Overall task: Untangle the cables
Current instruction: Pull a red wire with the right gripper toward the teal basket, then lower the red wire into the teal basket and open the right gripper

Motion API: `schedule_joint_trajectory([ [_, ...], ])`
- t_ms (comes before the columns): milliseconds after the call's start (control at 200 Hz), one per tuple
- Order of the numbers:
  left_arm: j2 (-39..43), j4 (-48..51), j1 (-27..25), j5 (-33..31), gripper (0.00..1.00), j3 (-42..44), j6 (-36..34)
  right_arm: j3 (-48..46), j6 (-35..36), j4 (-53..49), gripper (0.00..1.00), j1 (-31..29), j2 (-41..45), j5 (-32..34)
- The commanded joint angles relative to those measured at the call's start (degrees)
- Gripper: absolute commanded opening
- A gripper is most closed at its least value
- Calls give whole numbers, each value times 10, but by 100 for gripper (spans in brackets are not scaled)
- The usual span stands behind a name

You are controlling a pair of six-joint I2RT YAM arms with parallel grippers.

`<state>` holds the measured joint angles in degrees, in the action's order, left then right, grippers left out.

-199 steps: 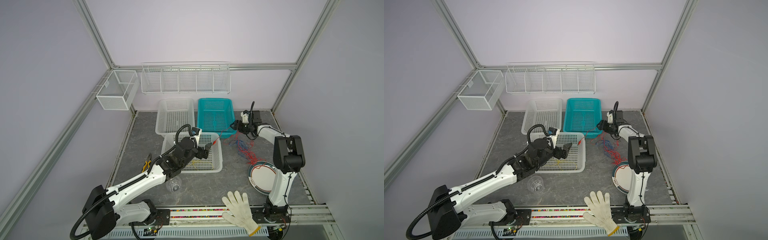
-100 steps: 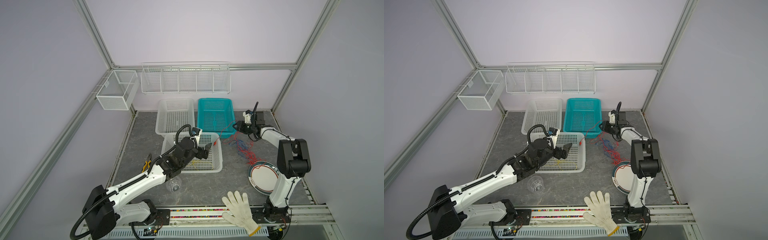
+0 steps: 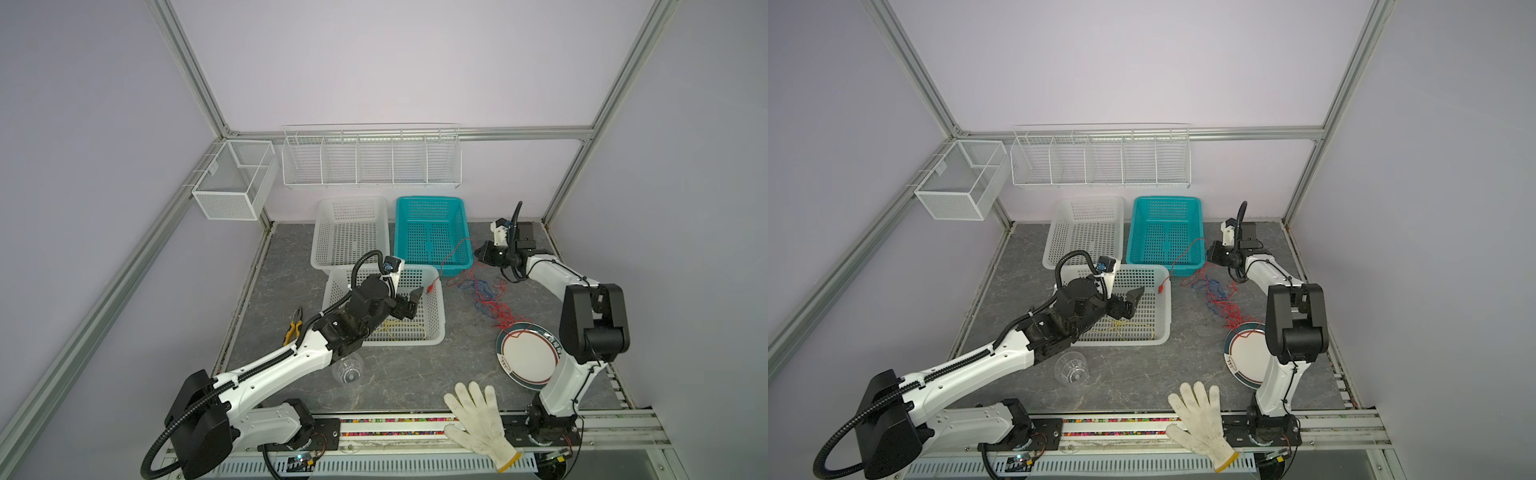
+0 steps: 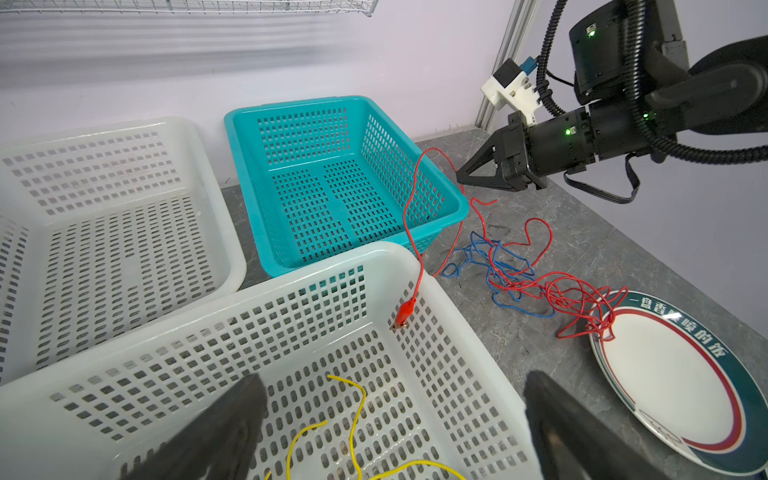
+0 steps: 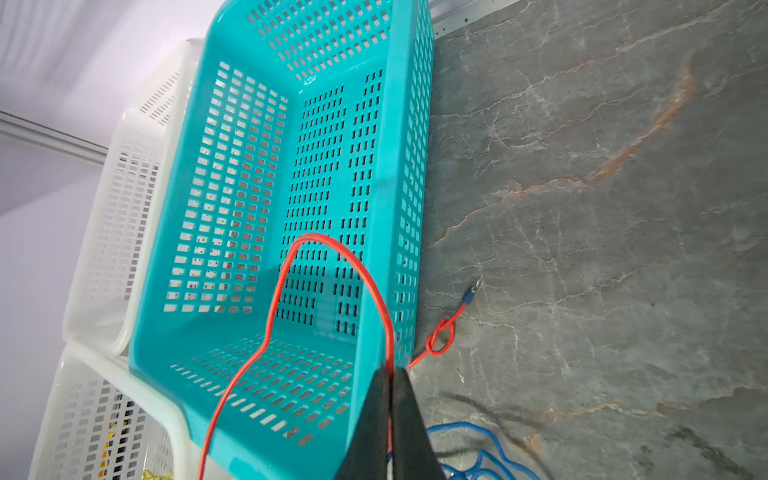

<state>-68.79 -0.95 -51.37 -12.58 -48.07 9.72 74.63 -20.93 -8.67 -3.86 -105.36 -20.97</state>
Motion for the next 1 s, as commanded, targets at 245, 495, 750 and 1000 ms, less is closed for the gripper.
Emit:
schedule_joint_trajectory([
  [245, 26, -30, 2, -18, 97, 33, -11, 34, 24, -48, 7, -25, 110, 0],
  [495, 49, -39, 3, -31, 97, 58, -17, 80, 8, -69, 6, -54, 177, 19],
  [750, 63, -46, 4, -35, 97, 75, -24, 110, -21, -56, 7, -68, 246, 44],
  [1000, 67, -52, 5, -34, 97, 83, -28, 159, -40, -30, 7, -75, 227, 38],
])
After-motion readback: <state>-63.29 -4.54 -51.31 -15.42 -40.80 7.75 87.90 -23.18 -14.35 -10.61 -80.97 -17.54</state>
